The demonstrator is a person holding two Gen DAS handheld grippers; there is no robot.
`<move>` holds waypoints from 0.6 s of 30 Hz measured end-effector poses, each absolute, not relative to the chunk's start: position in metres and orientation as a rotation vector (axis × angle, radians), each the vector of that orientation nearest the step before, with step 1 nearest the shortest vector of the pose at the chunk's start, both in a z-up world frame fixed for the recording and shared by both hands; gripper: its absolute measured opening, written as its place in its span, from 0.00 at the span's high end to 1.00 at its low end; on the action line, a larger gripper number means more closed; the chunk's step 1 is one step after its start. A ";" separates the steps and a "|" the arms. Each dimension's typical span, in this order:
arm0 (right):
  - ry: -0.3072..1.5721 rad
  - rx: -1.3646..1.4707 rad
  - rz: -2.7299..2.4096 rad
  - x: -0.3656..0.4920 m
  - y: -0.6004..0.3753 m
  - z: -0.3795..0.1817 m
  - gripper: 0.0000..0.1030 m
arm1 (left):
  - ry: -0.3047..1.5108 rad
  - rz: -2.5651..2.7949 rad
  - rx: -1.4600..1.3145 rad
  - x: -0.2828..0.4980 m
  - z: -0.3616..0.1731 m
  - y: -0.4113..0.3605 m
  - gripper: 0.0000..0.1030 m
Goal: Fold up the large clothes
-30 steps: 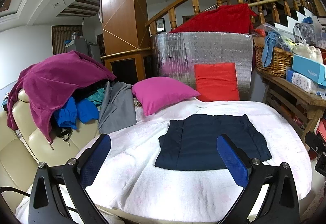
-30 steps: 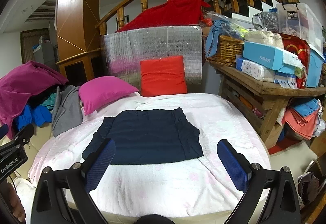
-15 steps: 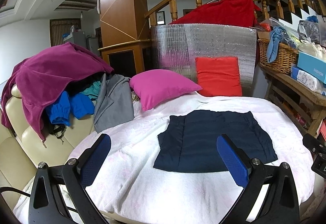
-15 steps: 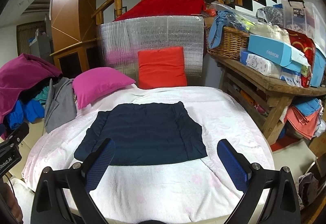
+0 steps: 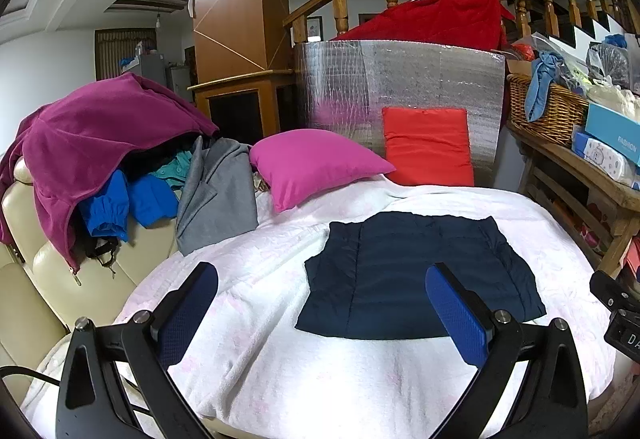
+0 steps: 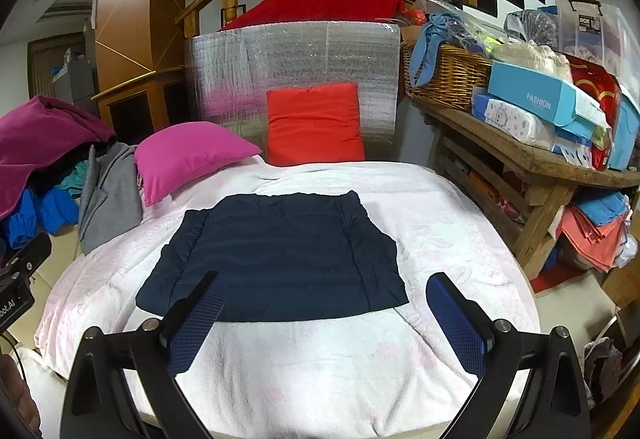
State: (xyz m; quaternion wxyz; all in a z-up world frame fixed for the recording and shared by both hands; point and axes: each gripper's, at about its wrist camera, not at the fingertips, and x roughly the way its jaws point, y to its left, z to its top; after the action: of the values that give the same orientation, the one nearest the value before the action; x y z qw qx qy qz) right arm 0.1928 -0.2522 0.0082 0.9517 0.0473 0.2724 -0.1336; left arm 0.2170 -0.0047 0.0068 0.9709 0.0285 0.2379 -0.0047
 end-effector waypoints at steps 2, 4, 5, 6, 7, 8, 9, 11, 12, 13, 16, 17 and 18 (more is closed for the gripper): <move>0.557 0.094 -0.270 0.194 -0.251 0.007 0.02 | 0.483 -0.011 0.059 0.218 0.006 -0.005 0.00; 0.558 0.091 -0.267 0.196 -0.250 0.006 0.02 | 0.480 -0.004 0.061 0.220 0.006 -0.005 0.00; 0.558 0.090 -0.266 0.197 -0.249 0.006 0.02 | 0.480 -0.003 0.062 0.221 0.006 -0.004 0.00; 0.558 0.091 -0.264 0.199 -0.248 0.005 0.02 | 0.482 -0.002 0.064 0.222 0.005 -0.004 0.00; 0.559 0.092 -0.261 0.200 -0.248 0.004 0.02 | 0.483 0.001 0.064 0.223 0.005 -0.004 0.00; 0.562 0.093 -0.257 0.203 -0.248 0.003 0.02 | 0.485 0.003 0.065 0.224 0.004 -0.004 0.00; 0.564 0.093 -0.256 0.204 -0.247 0.003 0.02 | 0.487 0.004 0.066 0.226 0.004 -0.003 0.00; 0.565 0.094 -0.251 0.208 -0.245 0.001 0.02 | 0.490 0.012 0.071 0.229 0.003 -0.003 0.00; 0.565 0.097 -0.247 0.211 -0.244 0.000 0.02 | 0.491 0.013 0.074 0.230 0.002 -0.003 0.00; 0.565 0.098 -0.244 0.213 -0.244 0.000 0.02 | 0.493 0.015 0.078 0.232 0.001 -0.003 0.00; 0.573 0.099 -0.234 0.222 -0.241 -0.003 0.02 | 0.497 0.027 0.079 0.237 -0.001 -0.001 0.00; 0.576 0.097 -0.230 0.226 -0.240 -0.005 0.02 | 0.501 0.027 0.077 0.239 -0.002 0.000 0.00; 0.579 0.096 -0.228 0.228 -0.239 -0.006 0.02 | 0.506 0.029 0.076 0.241 -0.003 0.001 0.00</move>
State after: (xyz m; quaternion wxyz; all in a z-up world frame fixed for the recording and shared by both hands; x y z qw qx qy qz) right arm 0.2282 -0.2391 -0.0059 0.9508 0.0470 0.2849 -0.1121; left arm 0.2413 0.0006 -0.0026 0.9674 0.0377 0.2501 0.0144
